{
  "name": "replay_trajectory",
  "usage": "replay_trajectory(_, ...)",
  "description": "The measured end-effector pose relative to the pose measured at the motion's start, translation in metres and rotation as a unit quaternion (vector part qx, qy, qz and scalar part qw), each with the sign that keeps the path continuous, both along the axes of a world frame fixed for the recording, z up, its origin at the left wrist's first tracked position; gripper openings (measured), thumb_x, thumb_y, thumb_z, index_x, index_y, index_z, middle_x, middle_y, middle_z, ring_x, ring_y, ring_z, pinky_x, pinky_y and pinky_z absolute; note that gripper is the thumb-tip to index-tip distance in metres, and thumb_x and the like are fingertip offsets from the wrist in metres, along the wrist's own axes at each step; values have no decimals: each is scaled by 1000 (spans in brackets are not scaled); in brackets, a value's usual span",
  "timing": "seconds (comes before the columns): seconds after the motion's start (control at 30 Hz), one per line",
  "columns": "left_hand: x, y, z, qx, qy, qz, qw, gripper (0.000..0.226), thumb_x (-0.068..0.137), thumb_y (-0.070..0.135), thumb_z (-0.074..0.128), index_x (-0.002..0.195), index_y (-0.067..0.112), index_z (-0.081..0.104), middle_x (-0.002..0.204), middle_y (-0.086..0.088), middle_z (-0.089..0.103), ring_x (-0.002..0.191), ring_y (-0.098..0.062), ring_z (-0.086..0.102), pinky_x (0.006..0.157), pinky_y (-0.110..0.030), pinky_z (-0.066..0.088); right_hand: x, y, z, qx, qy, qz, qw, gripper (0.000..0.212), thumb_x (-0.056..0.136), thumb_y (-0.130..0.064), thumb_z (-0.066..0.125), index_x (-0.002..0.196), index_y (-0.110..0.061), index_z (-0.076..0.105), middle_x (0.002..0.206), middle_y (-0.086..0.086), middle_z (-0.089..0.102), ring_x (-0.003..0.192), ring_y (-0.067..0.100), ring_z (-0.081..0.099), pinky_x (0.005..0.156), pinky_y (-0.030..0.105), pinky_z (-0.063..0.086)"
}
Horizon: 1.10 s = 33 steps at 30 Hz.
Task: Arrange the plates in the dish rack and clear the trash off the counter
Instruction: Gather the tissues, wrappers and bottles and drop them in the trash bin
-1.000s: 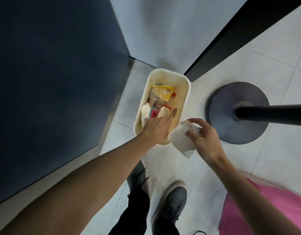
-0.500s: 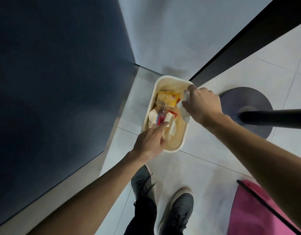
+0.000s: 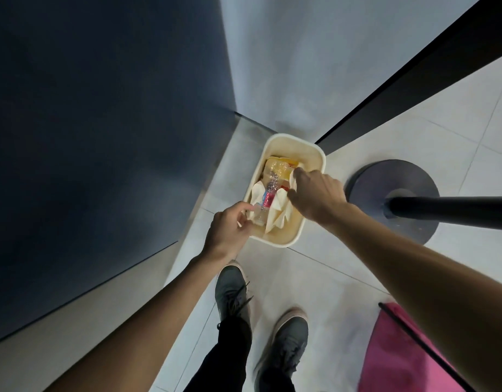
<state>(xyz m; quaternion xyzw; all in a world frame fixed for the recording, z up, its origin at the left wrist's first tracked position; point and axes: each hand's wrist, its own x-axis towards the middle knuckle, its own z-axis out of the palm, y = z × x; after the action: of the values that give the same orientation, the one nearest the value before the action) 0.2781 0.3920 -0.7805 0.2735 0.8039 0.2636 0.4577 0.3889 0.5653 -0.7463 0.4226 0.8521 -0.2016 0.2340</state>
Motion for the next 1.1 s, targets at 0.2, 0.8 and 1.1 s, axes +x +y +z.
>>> replay_trajectory(0.2,7,-8,74,-13,15,4,1000,24,85,14,57,97,30,71,75,0,65,71,-24,63,69,-46,58,23,-47,95,-140,8,10,990,32,98,-31,46,122,-14,58,114,12,63,98,32,62,82,38,52)
replay_trajectory(0.8,98,-196,414,-44,65,89,993,24,88,13,55,90,32,70,72,8,66,66,-17,62,68,-36,55,83,-230,397,-228,147,151,951,21,89,-13,54,102,-12,69,62,-17,44,74,20,53,75,35,48)
replay_trajectory(1.1,97,-313,527,19,172,245,954,24,89,14,53,97,24,73,73,6,67,62,-12,57,65,-29,49,35,-306,504,-217,243,318,890,15,93,-11,56,100,-11,69,69,-12,51,65,12,47,64,29,37)
